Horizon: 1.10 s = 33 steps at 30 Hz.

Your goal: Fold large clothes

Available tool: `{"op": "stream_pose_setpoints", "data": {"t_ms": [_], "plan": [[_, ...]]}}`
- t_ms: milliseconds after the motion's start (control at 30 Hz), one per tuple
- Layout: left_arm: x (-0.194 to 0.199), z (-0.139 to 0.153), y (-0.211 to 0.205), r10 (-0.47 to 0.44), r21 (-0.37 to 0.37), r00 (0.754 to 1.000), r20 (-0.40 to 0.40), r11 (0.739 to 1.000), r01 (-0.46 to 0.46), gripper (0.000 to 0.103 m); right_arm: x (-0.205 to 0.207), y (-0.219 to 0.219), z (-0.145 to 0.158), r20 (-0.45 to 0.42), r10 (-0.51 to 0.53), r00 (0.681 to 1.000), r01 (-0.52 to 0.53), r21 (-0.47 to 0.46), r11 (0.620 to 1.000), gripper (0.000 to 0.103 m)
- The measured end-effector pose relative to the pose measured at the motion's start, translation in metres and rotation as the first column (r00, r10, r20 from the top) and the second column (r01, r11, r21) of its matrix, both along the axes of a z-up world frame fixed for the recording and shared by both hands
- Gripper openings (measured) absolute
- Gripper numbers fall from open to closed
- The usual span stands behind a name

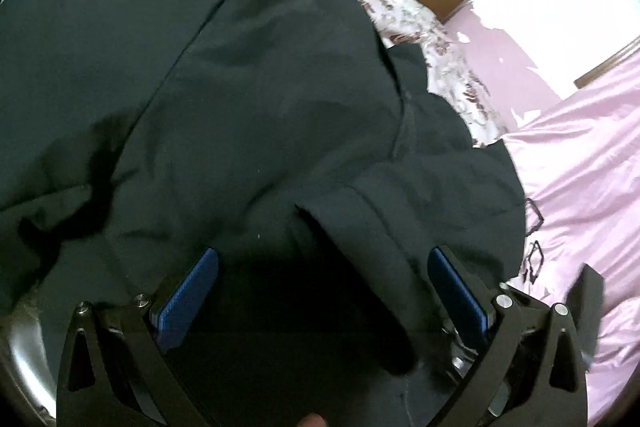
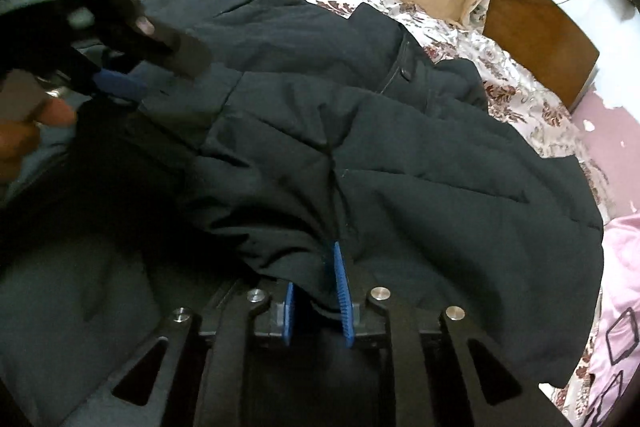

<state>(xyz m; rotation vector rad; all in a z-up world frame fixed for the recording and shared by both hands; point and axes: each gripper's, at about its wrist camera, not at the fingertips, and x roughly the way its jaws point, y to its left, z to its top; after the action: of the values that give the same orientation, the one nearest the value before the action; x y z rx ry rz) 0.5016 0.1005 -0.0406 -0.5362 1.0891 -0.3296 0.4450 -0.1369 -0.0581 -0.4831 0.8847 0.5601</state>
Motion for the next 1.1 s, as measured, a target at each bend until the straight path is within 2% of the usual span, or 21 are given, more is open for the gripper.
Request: {"op": "stream_pose_setpoints", "data": {"t_ms": [67, 100, 133, 167, 200, 233, 300, 367, 433, 467, 567, 633, 700, 800, 867, 933, 1000, 1033, 1067, 1100], "plan": [[0.003, -0.003, 0.0, -0.001, 0.007, 1.0, 0.007, 1.0, 0.001, 0.094, -0.01, -0.003, 0.008, -0.005, 0.0, 1.0, 0.0, 0.003, 1.0, 0.028], [0.004, -0.003, -0.001, -0.005, 0.013, 1.0, 0.005, 1.0, 0.005, 0.083, -0.014, -0.008, 0.012, 0.001, 0.001, 1.0, -0.001, 0.005, 1.0, 0.037], [0.005, -0.003, -0.003, -0.008, 0.021, 1.0, 0.0, 1.0, 0.008, 0.063, -0.021, -0.012, 0.016, 0.015, -0.004, 1.0, 0.004, 0.004, 1.0, 0.043], [0.007, -0.004, -0.004, -0.008, 0.024, 1.0, -0.007, 1.0, 0.008, 0.053, -0.033, -0.015, 0.021, 0.031, -0.01, 0.999, 0.01, 0.01, 1.0, 0.053], [0.008, -0.006, -0.004, -0.007, 0.024, 1.0, -0.017, 1.0, 0.008, 0.035, -0.042, -0.018, 0.023, 0.046, -0.019, 0.999, 0.019, 0.015, 1.0, 0.067], [0.009, -0.005, -0.005, 0.009, 0.042, 1.0, -0.029, 0.999, -0.008, 0.024, -0.047, -0.025, 0.028, 0.071, -0.036, 0.997, 0.034, 0.021, 0.999, 0.072], [0.006, 0.003, -0.003, 0.027, 0.055, 1.0, 0.003, 0.998, -0.027, 0.003, -0.052, -0.037, 0.038, 0.105, -0.063, 0.992, 0.059, 0.045, 0.997, 0.073], [0.001, 0.018, -0.001, 0.036, 0.091, 0.997, 0.067, 0.995, -0.042, 0.002, -0.057, -0.06, 0.055, 0.135, -0.123, 0.983, 0.107, 0.115, 0.987, 0.073], [-0.007, 0.039, 0.004, 0.06, 0.175, 0.986, 0.156, 0.981, -0.088, 0.001, -0.054, -0.085, 0.069, 0.17, -0.202, 0.964, 0.17, 0.186, 0.968, 0.075], [-0.011, 0.048, 0.006, 0.077, 0.211, 0.978, 0.194, 0.97, -0.119, 0.001, -0.05, -0.093, 0.073, 0.182, -0.237, 0.954, 0.199, 0.205, 0.958, 0.08], [-0.018, 0.061, 0.024, 0.132, 0.261, 0.961, 0.244, 0.945, -0.196, 0.001, -0.018, -0.13, 0.083, 0.189, -0.434, 0.881, 0.375, 0.282, 0.883, 0.081], [-0.013, 0.049, 0.022, 0.117, 0.306, 0.972, 0.205, 0.936, -0.177, 0.001, 0.009, -0.139, 0.075, 0.145, -0.492, 0.859, 0.442, 0.276, 0.853, 0.077], [-0.008, 0.028, 0.015, 0.096, 0.39, 0.981, 0.167, 0.908, -0.155, 0.001, 0.031, -0.139, 0.057, 0.089, -0.505, 0.858, 0.476, 0.23, 0.849, 0.048], [-0.009, 0.006, 0.014, 0.081, 0.449, 0.982, 0.17, 0.881, -0.15, 0.001, 0.063, -0.137, 0.012, -0.053, -0.541, 0.839, 0.542, 0.148, 0.827, 0.045], [-0.011, -0.002, 0.014, 0.081, 0.442, 0.981, 0.179, 0.884, -0.153, 0.002, 0.069, -0.134, -0.001, -0.065, -0.543, 0.837, 0.547, 0.129, 0.827, 0.045], [-0.013, -0.004, 0.017, 0.085, 0.423, 0.98, 0.182, 0.892, -0.156, 0.003, 0.07, -0.131, -0.003, -0.046, -0.546, 0.837, 0.547, 0.117, 0.829, 0.046], [-0.017, 0.005, 0.02, 0.094, 0.389, 0.979, 0.181, 0.907, -0.159, 0.013, 0.069, -0.129, 0.006, -0.037, -0.537, 0.843, 0.537, 0.119, 0.835, 0.046], [-0.021, 0.007, 0.024, 0.099, 0.367, 0.98, 0.173, 0.917, -0.158, 0.027, 0.067, -0.129, 0.01, -0.04, -0.53, 0.847, 0.53, 0.131, 0.838, 0.047], [-0.026, 0.011, 0.03, 0.11, 0.344, 0.98, 0.164, 0.925, -0.162, 0.037, 0.062, -0.127, 0.018, -0.038, -0.522, 0.852, 0.521, 0.151, 0.84, 0.055], [-0.033, 0.017, 0.036, 0.129, 0.322, 0.978, 0.166, 0.93, -0.177, 0.058, 0.054, -0.124, 0.024, -0.024, -0.521, 0.853, 0.517, 0.169, 0.839, 0.069]]}}
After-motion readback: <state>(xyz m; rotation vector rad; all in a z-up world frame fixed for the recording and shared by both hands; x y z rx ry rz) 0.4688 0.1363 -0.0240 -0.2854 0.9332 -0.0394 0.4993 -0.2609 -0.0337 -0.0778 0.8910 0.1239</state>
